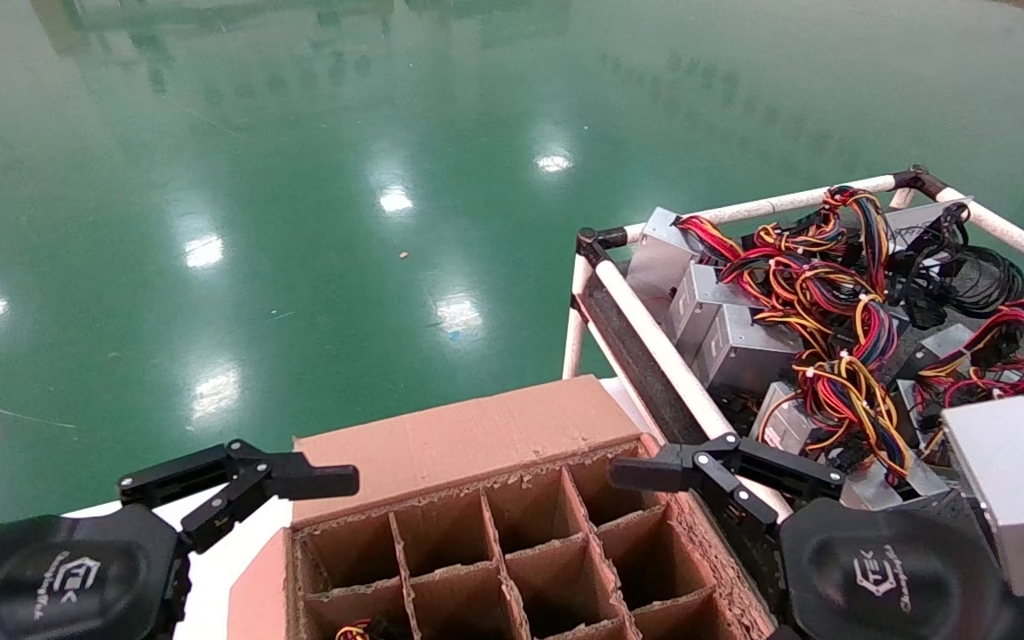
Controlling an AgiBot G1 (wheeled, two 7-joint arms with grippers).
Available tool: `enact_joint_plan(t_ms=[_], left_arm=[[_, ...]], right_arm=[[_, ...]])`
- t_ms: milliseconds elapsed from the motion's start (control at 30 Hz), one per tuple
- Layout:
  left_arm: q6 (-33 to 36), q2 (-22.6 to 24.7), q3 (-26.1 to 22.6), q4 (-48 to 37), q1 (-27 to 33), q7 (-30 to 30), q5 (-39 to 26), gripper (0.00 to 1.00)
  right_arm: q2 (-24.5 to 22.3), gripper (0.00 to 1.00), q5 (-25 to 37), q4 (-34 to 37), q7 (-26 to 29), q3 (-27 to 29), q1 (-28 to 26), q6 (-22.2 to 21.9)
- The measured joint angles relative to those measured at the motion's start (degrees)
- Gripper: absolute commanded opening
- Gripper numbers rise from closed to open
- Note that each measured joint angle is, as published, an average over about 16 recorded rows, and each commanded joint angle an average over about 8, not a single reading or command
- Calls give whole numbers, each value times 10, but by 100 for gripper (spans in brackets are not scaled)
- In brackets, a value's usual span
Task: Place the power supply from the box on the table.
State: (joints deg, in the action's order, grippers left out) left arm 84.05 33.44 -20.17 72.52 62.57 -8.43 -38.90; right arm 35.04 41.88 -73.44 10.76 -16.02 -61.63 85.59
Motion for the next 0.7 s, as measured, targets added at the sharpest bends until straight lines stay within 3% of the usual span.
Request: enact_joint_plan(t_ms=[167, 200, 433, 500, 700], left_arm=[[0, 0, 0, 0, 0, 0, 0, 99], [0, 0, 0, 0, 0, 0, 0, 90], [0, 0, 0, 0, 0, 0, 0, 5], [0, 0, 0, 0, 0, 0, 0, 0], [0, 0, 0, 0, 0, 0, 0, 0]], right_arm=[[0, 100, 0, 0, 0, 0, 0, 0], [0, 100, 0, 0, 0, 0, 0, 0], [0, 100, 0, 0, 0, 0, 0, 0], [0, 100, 0, 0, 0, 0, 0, 0], [0, 100, 0, 0, 0, 0, 0, 0]])
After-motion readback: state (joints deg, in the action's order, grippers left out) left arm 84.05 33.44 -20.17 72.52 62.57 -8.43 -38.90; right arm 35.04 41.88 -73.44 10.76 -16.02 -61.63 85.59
